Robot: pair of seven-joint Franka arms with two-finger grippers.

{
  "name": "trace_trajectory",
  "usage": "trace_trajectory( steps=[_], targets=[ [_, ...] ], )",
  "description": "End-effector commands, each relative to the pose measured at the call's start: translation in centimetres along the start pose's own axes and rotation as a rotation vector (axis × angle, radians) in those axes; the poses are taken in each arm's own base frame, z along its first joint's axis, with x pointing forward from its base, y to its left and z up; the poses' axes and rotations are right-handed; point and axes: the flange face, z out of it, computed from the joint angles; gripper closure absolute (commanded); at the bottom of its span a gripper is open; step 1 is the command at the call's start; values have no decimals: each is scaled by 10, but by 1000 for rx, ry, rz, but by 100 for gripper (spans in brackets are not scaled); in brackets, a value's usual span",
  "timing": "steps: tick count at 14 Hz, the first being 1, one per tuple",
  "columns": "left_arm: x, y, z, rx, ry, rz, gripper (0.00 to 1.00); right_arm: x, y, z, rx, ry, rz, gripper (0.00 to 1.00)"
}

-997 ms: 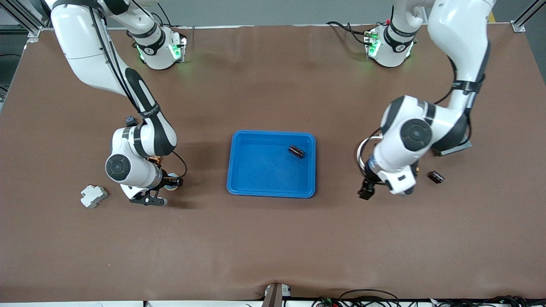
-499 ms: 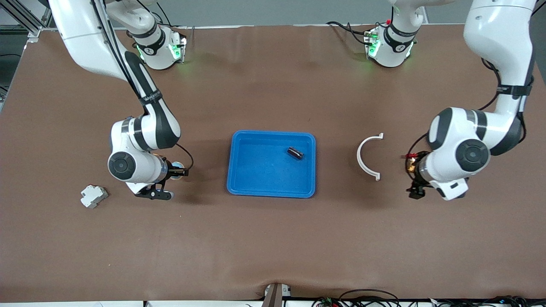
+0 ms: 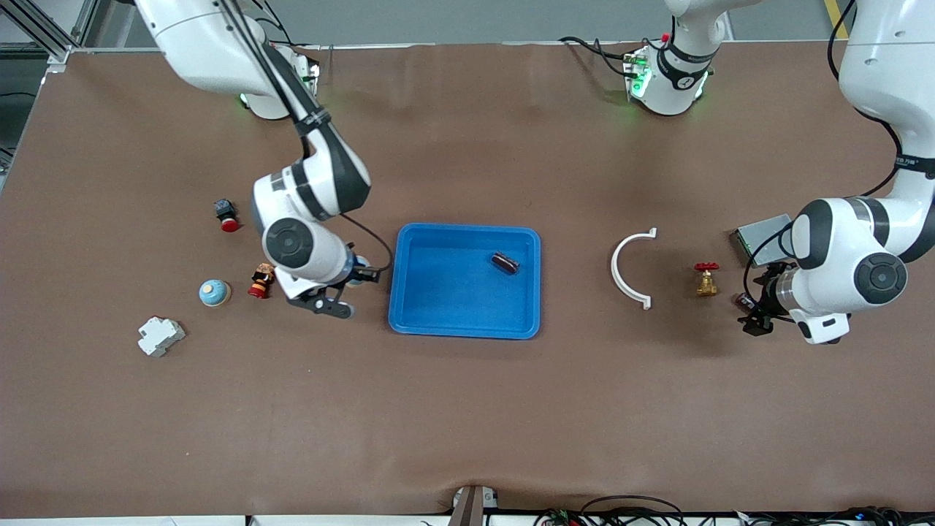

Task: Place electrolytic capacitor and blue bell in tray
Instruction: 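Grasp the second capacitor with the left gripper while the right gripper carries the bell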

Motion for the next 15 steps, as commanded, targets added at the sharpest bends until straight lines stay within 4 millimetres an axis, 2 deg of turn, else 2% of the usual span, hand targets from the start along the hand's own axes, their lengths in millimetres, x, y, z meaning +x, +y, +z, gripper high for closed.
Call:
trace_trajectory(
  steps=[1,3,4,7,10,13,14,15],
  targets=[
    [8,-9,18,-31,15,43,0,-14,-26,-15,46,4,48,77],
    [14,-15,24,-57,24,52,0,-17,-36,-13,92,-21,73,77],
    [17,-19,28,-65,26,45,6,-18,-38,-12,107,-23,79,77],
    [10,-23,42,-89,40,61,16,-27,-50,4,99,-28,60,76],
    [6,-25,46,-71,58,92,42,-36,-62,21,92,-25,40,76],
    [6,-26,47,-64,72,110,89,-39,-67,34,87,-25,34,76],
    [6,-25,46,-68,74,111,98,-42,-71,43,80,-27,27,76],
    [6,-24,45,-74,77,111,100,-44,-73,50,75,-28,23,75]
  ],
)
